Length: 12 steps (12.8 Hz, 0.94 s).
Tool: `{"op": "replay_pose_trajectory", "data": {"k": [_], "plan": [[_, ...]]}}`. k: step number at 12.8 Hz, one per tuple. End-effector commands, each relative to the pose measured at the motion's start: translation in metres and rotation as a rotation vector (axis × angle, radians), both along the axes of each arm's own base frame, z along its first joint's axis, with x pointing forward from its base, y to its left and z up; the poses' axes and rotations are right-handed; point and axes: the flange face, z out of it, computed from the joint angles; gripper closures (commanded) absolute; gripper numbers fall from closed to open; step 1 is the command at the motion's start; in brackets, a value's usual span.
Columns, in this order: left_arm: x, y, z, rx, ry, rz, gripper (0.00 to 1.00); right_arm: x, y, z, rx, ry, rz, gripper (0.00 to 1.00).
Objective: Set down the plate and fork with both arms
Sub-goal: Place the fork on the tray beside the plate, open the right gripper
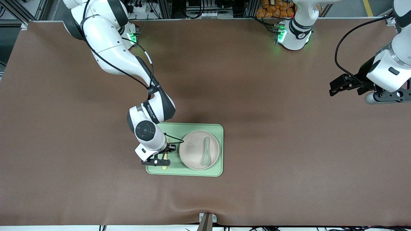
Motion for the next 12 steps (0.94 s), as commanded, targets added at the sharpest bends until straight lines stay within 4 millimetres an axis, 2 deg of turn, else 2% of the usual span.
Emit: {"op": "replay_pose_trajectory", "data": {"k": [1,3,5,7,9,12], "plan": [[-0.006,0.002,0.004,-0.016,-0.011,-0.007,0.00,-0.003,-0.004,0.016,0.005,-0.001,-0.008,0.02],[-0.005,0.002,0.004,-0.016,-0.011,-0.005,0.00,0.003,-0.008,0.040,0.003,0.014,-0.015,0.00],[-0.005,0.002,0.004,-0.016,-0.011,-0.005,0.00,0.028,-0.045,0.086,0.019,0.043,-0.080,0.00],[-0.006,0.002,0.004,-0.016,-0.010,-0.007,0.00,0.035,-0.075,0.144,0.040,0.041,-0.119,0.00],[-0.006,0.002,0.004,-0.016,-0.010,-0.007,0.00,0.032,-0.099,0.202,0.058,0.027,-0.151,0.00],[-0.005,0.003,0.004,-0.014,-0.011,-0.005,0.00,0.022,-0.157,0.275,0.056,0.024,-0.218,0.00]]}}
